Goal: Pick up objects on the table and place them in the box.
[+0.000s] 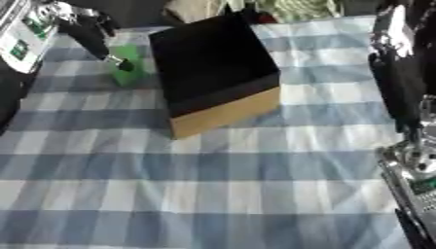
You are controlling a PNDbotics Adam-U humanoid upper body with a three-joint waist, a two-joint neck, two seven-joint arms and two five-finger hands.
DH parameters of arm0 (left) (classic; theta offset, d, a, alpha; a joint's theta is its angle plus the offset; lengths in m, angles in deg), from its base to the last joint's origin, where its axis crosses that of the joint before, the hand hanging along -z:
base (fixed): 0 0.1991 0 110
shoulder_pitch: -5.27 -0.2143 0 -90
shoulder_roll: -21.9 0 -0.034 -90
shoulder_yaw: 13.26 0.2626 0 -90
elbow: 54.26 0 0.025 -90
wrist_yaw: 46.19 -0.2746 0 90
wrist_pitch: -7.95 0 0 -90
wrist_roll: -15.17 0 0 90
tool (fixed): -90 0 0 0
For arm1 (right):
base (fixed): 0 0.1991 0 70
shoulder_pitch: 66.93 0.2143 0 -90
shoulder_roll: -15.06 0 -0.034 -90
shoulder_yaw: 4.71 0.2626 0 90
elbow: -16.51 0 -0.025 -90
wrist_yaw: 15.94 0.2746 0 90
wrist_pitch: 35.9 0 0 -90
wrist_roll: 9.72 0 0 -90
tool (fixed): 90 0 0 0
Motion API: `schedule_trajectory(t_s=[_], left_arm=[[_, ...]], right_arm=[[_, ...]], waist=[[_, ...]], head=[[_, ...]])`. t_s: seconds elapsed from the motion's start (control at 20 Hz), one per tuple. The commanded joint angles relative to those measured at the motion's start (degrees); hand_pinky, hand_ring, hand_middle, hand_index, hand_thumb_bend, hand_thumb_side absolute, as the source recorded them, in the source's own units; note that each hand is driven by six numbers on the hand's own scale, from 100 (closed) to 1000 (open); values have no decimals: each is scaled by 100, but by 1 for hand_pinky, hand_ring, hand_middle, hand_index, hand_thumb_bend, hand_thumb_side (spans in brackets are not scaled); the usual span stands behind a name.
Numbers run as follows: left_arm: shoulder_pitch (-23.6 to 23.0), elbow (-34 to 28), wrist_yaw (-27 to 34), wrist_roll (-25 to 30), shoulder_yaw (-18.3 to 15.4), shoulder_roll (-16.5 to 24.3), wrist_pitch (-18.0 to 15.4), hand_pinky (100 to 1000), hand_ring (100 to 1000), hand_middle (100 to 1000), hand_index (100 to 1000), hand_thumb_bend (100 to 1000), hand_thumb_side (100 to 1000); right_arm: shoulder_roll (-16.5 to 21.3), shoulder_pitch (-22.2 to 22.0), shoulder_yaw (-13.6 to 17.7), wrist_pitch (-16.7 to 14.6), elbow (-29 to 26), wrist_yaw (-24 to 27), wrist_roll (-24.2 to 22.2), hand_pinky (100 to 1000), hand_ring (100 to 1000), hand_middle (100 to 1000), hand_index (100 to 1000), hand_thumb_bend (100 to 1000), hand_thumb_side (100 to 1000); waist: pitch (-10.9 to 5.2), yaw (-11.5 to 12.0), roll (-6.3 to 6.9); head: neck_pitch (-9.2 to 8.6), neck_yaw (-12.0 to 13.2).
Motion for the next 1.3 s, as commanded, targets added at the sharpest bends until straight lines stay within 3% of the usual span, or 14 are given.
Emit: schedule_trajectory(t_s=[0.05, 0.2, 0.95, 1.3], left_arm=[[176, -75, 34, 65, -53, 172, 180, 987, 918, 879, 967, 576, 137], [168, -64, -25, 30, -52, 174, 289, 988, 920, 887, 966, 510, 100], [141, -42, 237, -278, -55, 118, 527, 984, 906, 877, 953, 484, 100], [86, 47, 54, -255, -58, 104, 533, 987, 903, 865, 927, 409, 100]], right_arm=[[73, 83, -7, -1, -87, 34, 26, 867, 795, 678, 816, 100, 604], [73, 83, -18, -8, -87, 41, 40, 867, 795, 677, 816, 100, 605], [40, 98, -60, -24, -87, 62, 99, 869, 796, 676, 816, 100, 613], [33, 126, -72, -91, -87, 168, 119, 870, 796, 675, 817, 100, 618]], waist=[[-87, 1, -8], [-48, -1, 1], [92, -86, 58], [161, -131, 65]], head=[[-65, 42], [-89, 64], [-232, 166], [-273, 227]])
